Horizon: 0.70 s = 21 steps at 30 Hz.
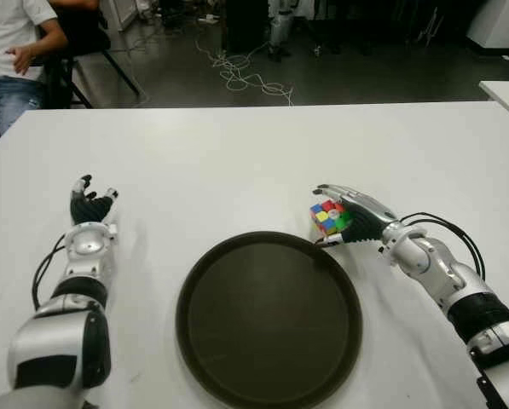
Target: Pick up the Rubik's Cube and put it in the plate
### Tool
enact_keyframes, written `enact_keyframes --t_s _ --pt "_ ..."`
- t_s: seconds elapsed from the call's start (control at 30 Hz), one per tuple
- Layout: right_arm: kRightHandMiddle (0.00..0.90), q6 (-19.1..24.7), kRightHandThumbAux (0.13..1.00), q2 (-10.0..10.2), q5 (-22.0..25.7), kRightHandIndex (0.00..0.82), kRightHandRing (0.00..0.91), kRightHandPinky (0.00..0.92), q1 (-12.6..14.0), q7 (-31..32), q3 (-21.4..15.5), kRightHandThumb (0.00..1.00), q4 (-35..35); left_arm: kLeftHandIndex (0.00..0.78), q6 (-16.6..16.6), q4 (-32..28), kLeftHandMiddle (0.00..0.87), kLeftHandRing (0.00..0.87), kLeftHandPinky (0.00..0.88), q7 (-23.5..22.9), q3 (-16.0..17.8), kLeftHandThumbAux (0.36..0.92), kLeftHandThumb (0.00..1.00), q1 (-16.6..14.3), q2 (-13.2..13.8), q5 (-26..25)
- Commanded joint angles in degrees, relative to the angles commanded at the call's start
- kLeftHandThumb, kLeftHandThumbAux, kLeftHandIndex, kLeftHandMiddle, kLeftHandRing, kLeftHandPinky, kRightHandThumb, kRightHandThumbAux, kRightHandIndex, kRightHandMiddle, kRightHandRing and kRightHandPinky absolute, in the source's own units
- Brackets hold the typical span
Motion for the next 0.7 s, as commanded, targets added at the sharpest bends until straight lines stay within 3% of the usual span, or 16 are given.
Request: enact_keyframes --t_s 0.7 --pt "0.0 1.2 0.539 0.2 0.0 0.0 0.0 0.022 -0.5 0.1 0.4 0.0 0.4 0.048 -0.1 -0.1 0.063 0.07 0.079 0.1 0.0 0.745 0.043 0.1 0.0 0.0"
